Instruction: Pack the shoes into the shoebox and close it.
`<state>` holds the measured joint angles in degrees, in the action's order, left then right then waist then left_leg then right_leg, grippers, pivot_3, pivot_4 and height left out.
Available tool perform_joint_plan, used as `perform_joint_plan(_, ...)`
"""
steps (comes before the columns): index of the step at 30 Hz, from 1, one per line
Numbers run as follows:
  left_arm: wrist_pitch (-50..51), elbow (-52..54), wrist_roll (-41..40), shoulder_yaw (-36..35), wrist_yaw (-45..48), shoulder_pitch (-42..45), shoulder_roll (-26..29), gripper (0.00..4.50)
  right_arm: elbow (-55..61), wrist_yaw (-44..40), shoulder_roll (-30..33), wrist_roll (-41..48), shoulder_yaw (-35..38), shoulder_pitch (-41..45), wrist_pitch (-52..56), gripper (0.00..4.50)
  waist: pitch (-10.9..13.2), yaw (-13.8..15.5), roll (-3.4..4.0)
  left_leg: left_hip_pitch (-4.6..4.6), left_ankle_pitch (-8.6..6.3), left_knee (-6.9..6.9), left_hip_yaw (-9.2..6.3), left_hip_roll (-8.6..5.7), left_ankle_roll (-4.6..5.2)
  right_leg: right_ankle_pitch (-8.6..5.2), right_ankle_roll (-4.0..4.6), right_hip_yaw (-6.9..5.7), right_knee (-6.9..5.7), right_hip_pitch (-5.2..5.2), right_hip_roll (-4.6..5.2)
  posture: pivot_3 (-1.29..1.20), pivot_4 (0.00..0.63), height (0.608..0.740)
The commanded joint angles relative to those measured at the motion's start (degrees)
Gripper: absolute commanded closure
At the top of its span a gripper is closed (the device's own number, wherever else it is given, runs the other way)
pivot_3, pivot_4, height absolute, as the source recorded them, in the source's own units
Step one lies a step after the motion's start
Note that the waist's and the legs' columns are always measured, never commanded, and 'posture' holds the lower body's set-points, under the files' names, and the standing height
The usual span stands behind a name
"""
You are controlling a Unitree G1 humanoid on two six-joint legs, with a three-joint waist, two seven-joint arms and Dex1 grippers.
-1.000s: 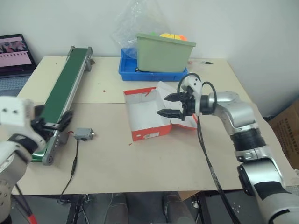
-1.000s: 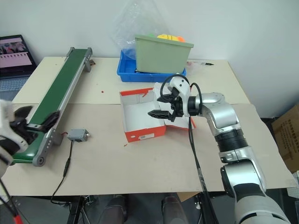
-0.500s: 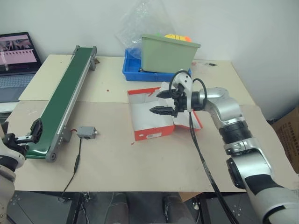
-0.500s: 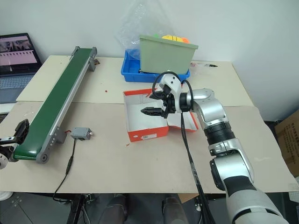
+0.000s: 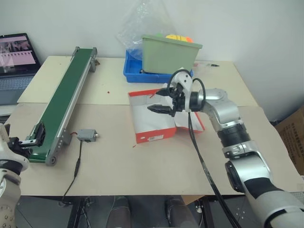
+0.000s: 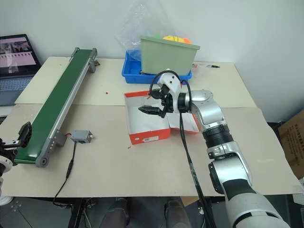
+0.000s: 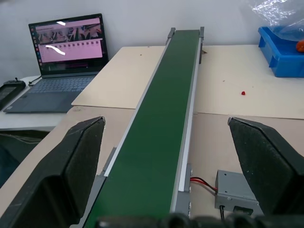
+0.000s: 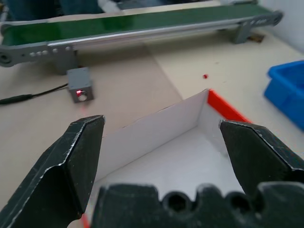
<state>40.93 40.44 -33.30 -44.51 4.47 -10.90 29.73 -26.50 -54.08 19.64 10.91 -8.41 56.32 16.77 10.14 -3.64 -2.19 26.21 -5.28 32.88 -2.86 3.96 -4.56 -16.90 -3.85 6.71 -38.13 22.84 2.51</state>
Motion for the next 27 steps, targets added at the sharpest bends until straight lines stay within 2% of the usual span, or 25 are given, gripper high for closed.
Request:
perform_joint_plan(1, -2.2, 0.7, 2.2, -0.1, -0.9, 0.6, -0.1, 0.04, 1.0, 3.9, 0.1, -1.5, 2.2, -0.5, -4.8, 0.0, 0.0, 0.0, 0.0, 0.0, 0.0, 0.0, 0.0, 0.0, 0.0, 0.0, 0.0, 0.0, 0.0, 0.0, 0.0, 0.0, 0.15, 0.74)
perform_joint_plan(4, -2.6, 0.5, 3.7, 0.5, -1.1, 0.5, -0.2, 0.04, 3.0, 2.9, 0.2, 0.5, 2.9, -2.0, -3.9, 0.0, 0.0, -0.1, 0.0, 0.0, 0.0, 0.0, 0.0, 0.0, 0.0, 0.0, 0.0, 0.0, 0.0, -0.02, 0.0, 0.0, 0.15, 0.74)
perform_joint_plan(9, -2.6, 1.1, 3.4, 1.7, -0.3, 1.9, -0.1, 0.04, 9.1, -2.7, 0.9, 6.9, 3.6, -3.6, 5.4, 0.0, 0.0, -0.1, 0.0, 0.0, 0.0, 0.0, -0.01, 0.01, 0.0, 0.0, 0.0, -0.01, -0.02, -0.04, 0.0, 0.0, 0.15, 0.74)
perform_joint_plan(16, 0.3, 0.4, 5.2, 4.1, -1.4, 3.4, 0.5, 0.04, 7.4, 1.3, -0.3, 6.3, 4.6, -2.5, 6.8, 0.0, 0.0, -0.2, -0.01, -0.06, 0.0, 0.02, -0.02, 0.0, 0.0, 0.0, 0.0, -0.01, -0.03, -0.1, -0.01, 0.0, 0.15, 0.74)
perform_joint_plan(27, -0.2, -2.9, 3.5, -1.2, -0.4, 4.0, 0.1, 0.04, 8.2, 2.4, -1.6, 6.3, 3.7, -2.9, 7.3, 0.0, 0.0, -0.3, 0.0, -0.06, 0.0, 0.01, -0.02, 0.0, 0.0, 0.0, 0.0, -0.01, -0.02, -0.1, 0.0, 0.0, 0.15, 0.74)
